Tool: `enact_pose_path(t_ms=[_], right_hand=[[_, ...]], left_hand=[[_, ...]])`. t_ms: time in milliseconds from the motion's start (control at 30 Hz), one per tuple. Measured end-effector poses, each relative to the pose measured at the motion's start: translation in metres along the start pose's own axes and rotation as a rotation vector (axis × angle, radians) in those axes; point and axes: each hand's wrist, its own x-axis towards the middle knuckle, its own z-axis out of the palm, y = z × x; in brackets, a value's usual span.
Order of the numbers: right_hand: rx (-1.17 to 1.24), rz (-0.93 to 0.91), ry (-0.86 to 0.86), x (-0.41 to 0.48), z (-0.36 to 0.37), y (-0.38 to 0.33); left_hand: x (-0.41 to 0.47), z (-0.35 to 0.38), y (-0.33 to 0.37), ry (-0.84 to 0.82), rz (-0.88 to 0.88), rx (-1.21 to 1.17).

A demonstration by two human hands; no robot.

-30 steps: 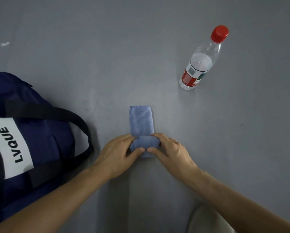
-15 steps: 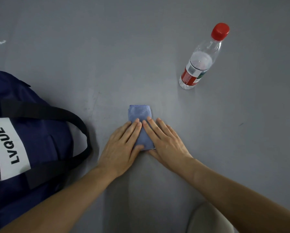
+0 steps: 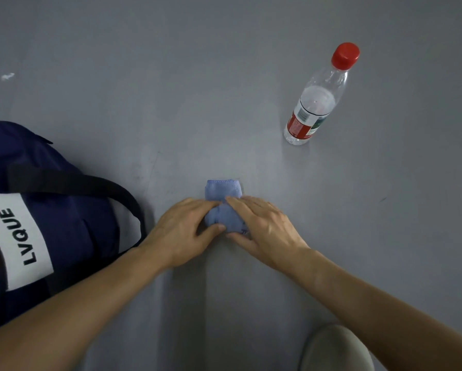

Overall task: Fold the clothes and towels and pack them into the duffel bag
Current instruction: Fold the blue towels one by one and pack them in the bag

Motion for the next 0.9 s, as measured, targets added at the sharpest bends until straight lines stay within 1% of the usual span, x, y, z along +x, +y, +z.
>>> enact_pose_path(t_ms=[67,100,167,233,267,367,467,533,633,667,700,767,900], right_hand=[[0.206,0.223,-0.205,0.01,-0.008,-0.001],[0.265,0.301,-0.256,0.015,-0.01,0.0],[0.347,0.379,-0.248,0.028,-0.011,0.002],[0.352,0.396,-0.229,0.039,-0.01,0.004],[0.343,0.392,-0.248,0.044,-0.009,0.006],[0.413,0.412,-0.338,0.053,-0.011,0.007],[0.387,0.39,-0.403,0.054,-0.009,0.007],[0.437,0.388,-0.388,0.051,-0.009,0.005],[0.607,0.402,-0.308,0.046,-0.014,-0.002],[0.665,0.401,-0.284,0.044,-0.016,-0.007],[0.707,0.389,-0.26,0.043,-0.019,-0.011],[0.758,0.343,-0.228,0.046,-0.032,-0.028],[0.789,0.172,-0.225,0.078,-0.067,-0.087]], left_hand=[[0.0,-0.003,-0.001,-0.001,-0.127,-0.101],[-0.002,-0.001,0.0,0.044,-0.194,-0.161],[-0.01,0.007,0.003,0.163,-0.363,-0.272],[-0.015,0.015,0.011,0.197,-0.539,-0.424],[-0.016,0.019,0.014,0.197,-0.579,-0.47],[-0.011,0.021,0.023,0.203,-0.596,-0.522],[-0.001,0.02,0.029,0.222,-0.635,-0.61],[0.004,0.016,0.033,0.225,-0.689,-0.782],[0.009,0.006,0.038,0.222,-0.76,-1.179],[0.011,-0.001,0.041,0.198,-0.764,-1.268],[0.013,-0.008,0.043,0.163,-0.756,-1.284],[0.011,-0.033,0.049,0.127,-0.735,-1.171],[-0.017,-0.122,0.047,0.167,-0.672,-0.973]])
